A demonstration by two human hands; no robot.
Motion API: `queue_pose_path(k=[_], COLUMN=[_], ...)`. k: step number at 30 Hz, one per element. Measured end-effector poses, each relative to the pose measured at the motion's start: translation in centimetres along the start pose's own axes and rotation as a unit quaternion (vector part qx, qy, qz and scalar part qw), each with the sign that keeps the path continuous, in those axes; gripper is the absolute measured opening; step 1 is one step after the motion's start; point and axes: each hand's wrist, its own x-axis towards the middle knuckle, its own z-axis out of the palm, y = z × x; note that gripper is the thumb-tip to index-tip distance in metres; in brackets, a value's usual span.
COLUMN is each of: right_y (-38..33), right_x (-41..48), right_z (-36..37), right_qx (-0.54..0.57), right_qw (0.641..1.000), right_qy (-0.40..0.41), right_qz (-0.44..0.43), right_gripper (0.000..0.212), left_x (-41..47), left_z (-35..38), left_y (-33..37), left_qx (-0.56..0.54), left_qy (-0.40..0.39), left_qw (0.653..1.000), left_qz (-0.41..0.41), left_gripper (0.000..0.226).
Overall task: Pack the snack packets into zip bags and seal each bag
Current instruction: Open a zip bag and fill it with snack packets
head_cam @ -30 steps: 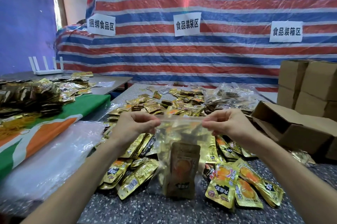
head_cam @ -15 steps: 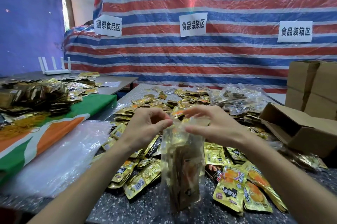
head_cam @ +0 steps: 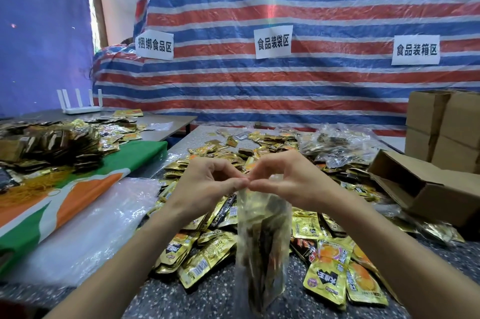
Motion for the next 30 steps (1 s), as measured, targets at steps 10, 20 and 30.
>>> queue_pose_path(k=[10, 20, 30], right_y=[-0.4, -0.7, -0.4], right_x=[-1.1, -1.6, -1.8], right_z=[-1.7, -1.5, -2.1], right_qx=[-0.009, -0.005, -0.035], right_qw=[0.997, 0.999, 0.998], right_qy=[0.061, 0.043, 0.011], right_qz=[-0.038, -0.001, 0.046], right_gripper=[0.009, 0.013, 0.006], left_x=[0.7, 0.5, 1.0], left_z=[0.5, 0.9, 1.0], left_y=[3.5, 3.3, 2.5], left_qx=[0.059, 0.051, 0.033], left_qy=[-0.028, -0.037, -0.019], left_qw=[0.997, 0.998, 0.999], left_qz=[0.042, 0.017, 0.002], left_gripper=[0.004, 0.008, 0.013])
